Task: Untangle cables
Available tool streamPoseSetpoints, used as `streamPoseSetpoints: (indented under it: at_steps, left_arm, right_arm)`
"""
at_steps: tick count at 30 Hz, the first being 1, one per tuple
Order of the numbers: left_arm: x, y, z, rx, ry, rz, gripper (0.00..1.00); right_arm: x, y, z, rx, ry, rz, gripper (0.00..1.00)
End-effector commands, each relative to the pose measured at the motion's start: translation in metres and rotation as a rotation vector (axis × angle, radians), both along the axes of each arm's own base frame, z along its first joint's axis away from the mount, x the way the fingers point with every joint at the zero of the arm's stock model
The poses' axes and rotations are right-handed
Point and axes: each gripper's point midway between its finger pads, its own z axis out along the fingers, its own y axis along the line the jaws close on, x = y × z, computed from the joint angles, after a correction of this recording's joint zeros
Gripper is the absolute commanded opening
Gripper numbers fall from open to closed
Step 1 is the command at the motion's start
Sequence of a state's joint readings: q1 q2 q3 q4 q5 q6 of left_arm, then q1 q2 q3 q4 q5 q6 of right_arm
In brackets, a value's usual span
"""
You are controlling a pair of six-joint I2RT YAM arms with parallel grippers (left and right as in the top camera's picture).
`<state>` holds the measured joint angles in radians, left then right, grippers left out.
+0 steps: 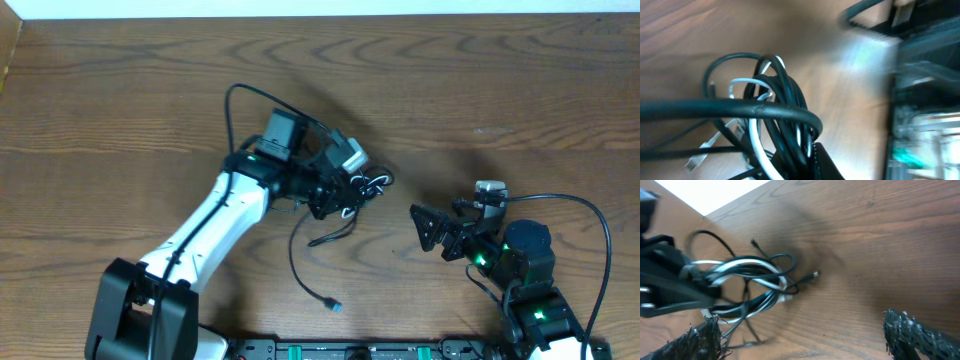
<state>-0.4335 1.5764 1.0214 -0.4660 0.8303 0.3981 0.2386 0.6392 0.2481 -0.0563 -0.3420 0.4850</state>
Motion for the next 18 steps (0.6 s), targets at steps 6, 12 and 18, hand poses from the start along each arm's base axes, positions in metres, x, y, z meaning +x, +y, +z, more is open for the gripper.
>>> streamPoseSetpoints:
  at_steps: [6, 12, 18]
  left_arm:
    - [0.035, 0.015, -0.018, 0.326, -0.273, 0.117, 0.08]
    - [0.016, -0.011, -0.010, 0.218, -0.239, 0.029, 0.08]
    - [-0.021, -0.039, 0.019, -0.042, -0.102, -0.127, 0.08]
  right_arm:
    - [-0.005, 0.017, 0.019, 0.063, -0.059, 0.104, 0.99]
    - [-0.012, 0.026, 0.022, 0.008, -0.127, 0.209, 0.91]
    - [-0.010, 0.026, 0.026, 0.011, -0.147, 0.209, 0.81]
